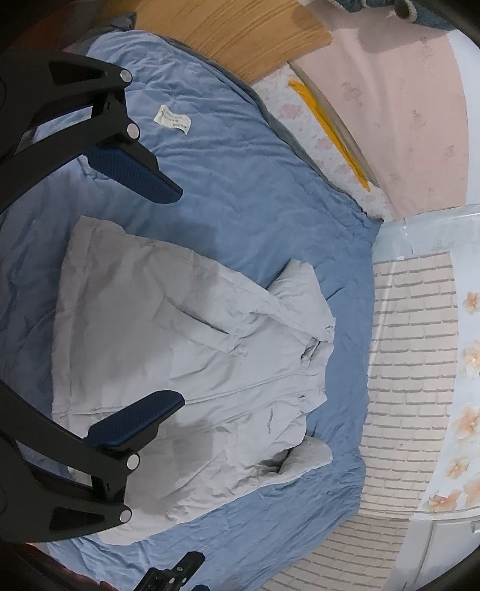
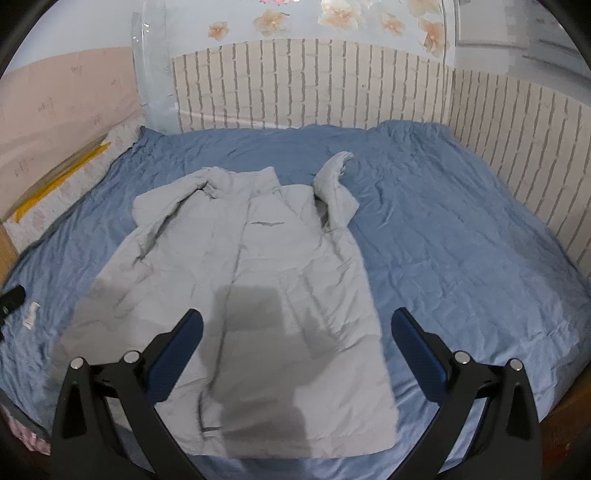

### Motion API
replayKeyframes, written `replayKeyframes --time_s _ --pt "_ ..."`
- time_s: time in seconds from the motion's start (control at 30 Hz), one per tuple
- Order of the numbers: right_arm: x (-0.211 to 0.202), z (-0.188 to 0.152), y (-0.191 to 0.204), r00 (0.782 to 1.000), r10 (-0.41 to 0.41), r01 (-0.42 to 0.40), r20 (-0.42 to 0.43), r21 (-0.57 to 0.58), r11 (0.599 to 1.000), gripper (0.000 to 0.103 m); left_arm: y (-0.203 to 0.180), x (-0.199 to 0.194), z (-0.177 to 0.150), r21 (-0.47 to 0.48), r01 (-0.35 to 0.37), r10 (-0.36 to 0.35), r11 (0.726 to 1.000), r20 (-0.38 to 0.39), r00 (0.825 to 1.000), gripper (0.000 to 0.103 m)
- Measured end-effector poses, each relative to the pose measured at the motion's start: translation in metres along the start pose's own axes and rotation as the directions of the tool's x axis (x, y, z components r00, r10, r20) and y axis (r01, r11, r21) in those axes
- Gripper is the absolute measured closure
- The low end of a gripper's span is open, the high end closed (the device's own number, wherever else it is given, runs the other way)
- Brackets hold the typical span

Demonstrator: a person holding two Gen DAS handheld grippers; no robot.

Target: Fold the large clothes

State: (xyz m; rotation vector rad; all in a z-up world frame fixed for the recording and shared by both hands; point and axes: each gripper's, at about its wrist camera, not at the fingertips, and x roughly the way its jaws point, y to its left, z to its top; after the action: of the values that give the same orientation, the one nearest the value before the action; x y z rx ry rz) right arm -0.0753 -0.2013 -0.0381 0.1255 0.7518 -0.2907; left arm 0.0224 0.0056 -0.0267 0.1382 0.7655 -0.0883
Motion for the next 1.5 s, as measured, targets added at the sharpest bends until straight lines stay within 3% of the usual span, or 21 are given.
replayKeyframes --time_s 0.1,0.3,0.6,0.9,1.07,1.23,1.37,1.5 --pt "0.007 0.004 -0.002 0.999 -0.034 0.034 0.008 -0.030 0.999 0.001 0.005 0.011 0.007 0.003 0.005 -0.005 1.000 0.000 1.000 0.003" --pt "0.037 0.014 -0.012 0.999 -0.009 0.008 -0.046 -0.015 1.000 0.001 0.011 0.039 0.027 0.011 0.000 0.000 1.000 -0.008 1.000 0.003" --pt "0.091 0.030 -0.006 0.990 -0.141 0.142 0.014 -0.121 0.982 0.001 -0.006 0.094 0.043 0.039 0.005 -0.004 0.999 -0.012 1.000 0.003" --pt "0.197 0.065 -0.012 0.987 -0.099 0.086 -0.123 -0.110 0.990 0.001 -0.043 0.171 0.089 0.089 0.059 -0.051 0.994 -0.091 0.995 0.003" --pt "0.221 0.073 -0.019 0.980 -0.108 0.089 -0.169 -0.115 0.989 0.001 -0.050 0.194 0.112 0.073 0.084 -0.072 0.994 -0.150 0.986 0.003" --pt "0.226 0.070 -0.034 0.981 -0.125 0.107 -0.150 -0.123 0.987 0.001 -0.053 0.207 0.115 0.110 0.047 -0.030 0.993 -0.149 0.988 0.003" --pt "0.241 0.057 -0.046 0.976 -0.161 0.142 -0.144 -0.133 0.981 0.001 -0.042 0.219 0.099 0.070 0.030 -0.019 0.997 -0.153 0.988 0.003" --pt "0.236 0.043 -0.051 0.967 -0.188 0.160 -0.174 -0.165 0.973 0.001 -0.035 0.204 0.080 0.087 0.009 0.004 0.996 -0.151 0.989 0.003"
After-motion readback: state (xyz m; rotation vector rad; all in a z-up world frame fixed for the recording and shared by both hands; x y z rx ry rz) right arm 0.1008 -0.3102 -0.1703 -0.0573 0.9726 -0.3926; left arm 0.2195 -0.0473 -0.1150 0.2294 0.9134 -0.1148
